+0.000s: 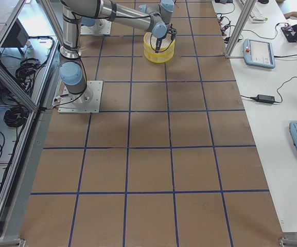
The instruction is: Stack buns with steamer
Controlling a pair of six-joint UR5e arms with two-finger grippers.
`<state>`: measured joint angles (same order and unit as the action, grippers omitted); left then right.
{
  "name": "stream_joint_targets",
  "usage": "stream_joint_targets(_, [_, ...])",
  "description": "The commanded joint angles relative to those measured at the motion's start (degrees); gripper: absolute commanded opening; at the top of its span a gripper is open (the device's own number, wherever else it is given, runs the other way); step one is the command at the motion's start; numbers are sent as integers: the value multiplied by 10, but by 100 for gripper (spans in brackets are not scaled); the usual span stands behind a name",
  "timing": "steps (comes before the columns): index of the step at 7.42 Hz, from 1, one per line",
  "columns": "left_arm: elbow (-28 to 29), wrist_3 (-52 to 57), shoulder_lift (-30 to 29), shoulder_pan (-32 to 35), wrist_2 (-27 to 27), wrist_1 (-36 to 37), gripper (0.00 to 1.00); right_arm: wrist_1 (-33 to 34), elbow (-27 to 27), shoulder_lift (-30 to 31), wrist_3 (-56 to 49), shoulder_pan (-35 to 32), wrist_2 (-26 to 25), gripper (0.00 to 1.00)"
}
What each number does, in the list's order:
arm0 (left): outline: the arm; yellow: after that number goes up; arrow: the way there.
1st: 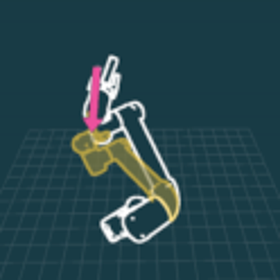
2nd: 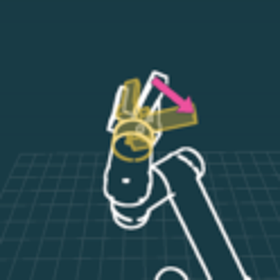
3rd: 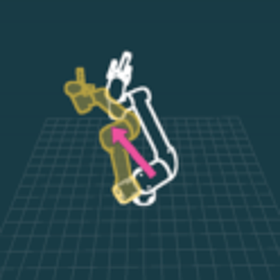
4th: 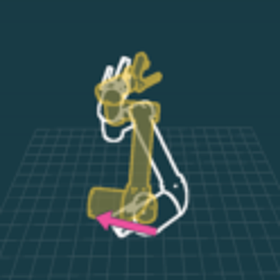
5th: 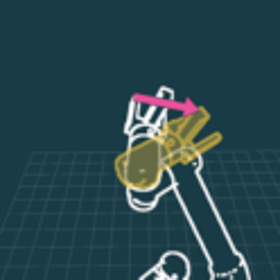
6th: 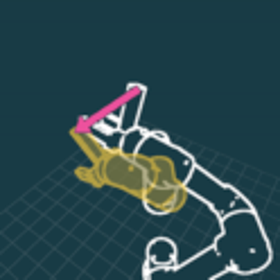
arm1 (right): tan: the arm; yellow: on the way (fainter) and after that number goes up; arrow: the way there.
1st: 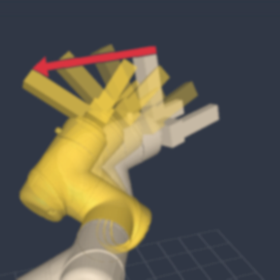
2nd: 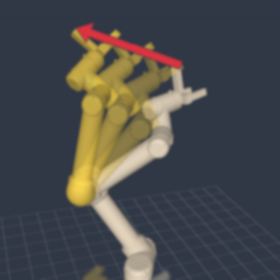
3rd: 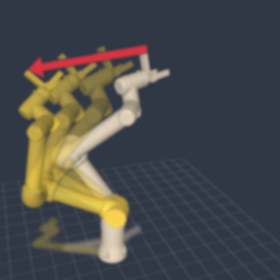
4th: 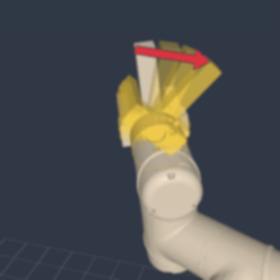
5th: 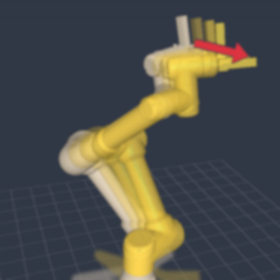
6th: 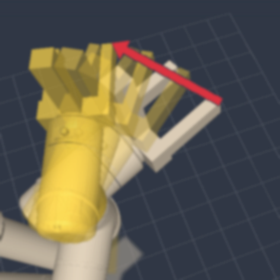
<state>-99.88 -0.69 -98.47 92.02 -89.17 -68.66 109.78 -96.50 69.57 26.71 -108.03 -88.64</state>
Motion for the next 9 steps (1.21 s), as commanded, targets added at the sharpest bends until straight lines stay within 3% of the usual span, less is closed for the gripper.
stream_joint_targets(1, [0,-56,-5,31,16,20,0,-14,14,28,-56,23,-21,100])
stream_joint_targets(4, [-1,-205,-22,125,24,45,0,-156,34,155,-138,143,-11,100])
stream_joint_targets(5, [-1,-257,-43,155,31,58,5,-178,42,190,-175,162,0,100])
stream_joint_targets(6, [-1,-258,-50,163,22,61,99,-211,49,213,-177,169,0,100])
stream_joint_targets(9, [-3,-258,-52,163,24,91,99,-217,62,221,-183,168,-6,100])
